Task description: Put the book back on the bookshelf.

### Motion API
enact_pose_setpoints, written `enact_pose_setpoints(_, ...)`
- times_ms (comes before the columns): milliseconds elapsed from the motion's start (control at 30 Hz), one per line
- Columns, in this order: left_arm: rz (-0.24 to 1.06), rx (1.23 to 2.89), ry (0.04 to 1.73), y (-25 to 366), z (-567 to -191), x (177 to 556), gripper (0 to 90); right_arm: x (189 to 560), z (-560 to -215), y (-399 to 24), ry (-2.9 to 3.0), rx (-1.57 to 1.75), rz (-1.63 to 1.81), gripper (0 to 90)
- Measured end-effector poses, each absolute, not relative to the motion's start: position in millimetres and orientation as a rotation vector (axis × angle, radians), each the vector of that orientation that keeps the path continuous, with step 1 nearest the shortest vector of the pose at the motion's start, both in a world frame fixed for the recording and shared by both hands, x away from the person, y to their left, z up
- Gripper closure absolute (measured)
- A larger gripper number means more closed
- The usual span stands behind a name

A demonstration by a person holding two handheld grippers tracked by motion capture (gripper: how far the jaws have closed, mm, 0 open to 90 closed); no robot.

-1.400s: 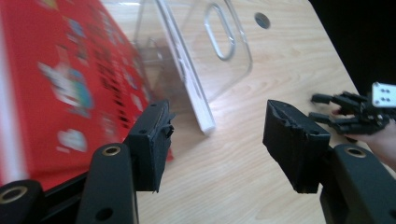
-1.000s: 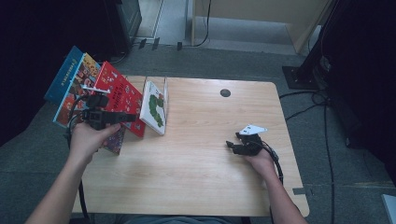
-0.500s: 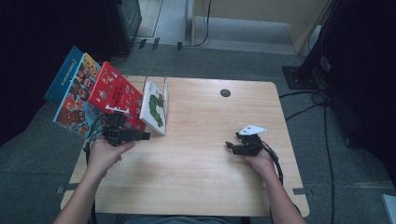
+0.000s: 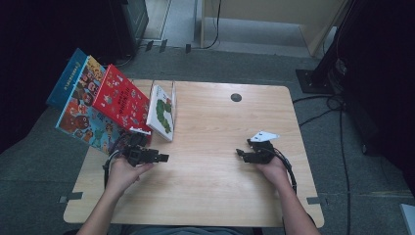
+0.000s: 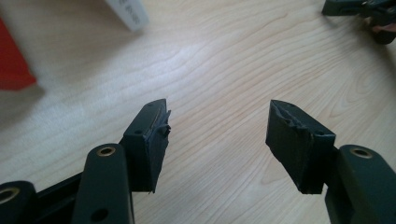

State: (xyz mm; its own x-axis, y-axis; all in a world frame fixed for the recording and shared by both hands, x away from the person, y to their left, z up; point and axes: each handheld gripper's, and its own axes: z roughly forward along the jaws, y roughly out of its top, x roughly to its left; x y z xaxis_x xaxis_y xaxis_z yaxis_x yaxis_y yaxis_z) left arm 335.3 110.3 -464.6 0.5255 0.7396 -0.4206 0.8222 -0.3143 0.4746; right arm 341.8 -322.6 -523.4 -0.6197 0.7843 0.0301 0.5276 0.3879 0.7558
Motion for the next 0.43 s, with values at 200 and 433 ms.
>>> enact_pose_setpoints(200, -0.171, 2.100, 1.279, 113.0, -477.2, 331.3, 39.6, 341.6, -523.5, -322.0, 2.324, 1.138, 1.079, 31.3)
enact_pose_setpoints(433, -0.150, 2.100, 1.271, 117.9, -480.5, 329.7, 38.8, 341.3, -523.7, -321.0, 2.328, 1.132, 1.076, 28.8)
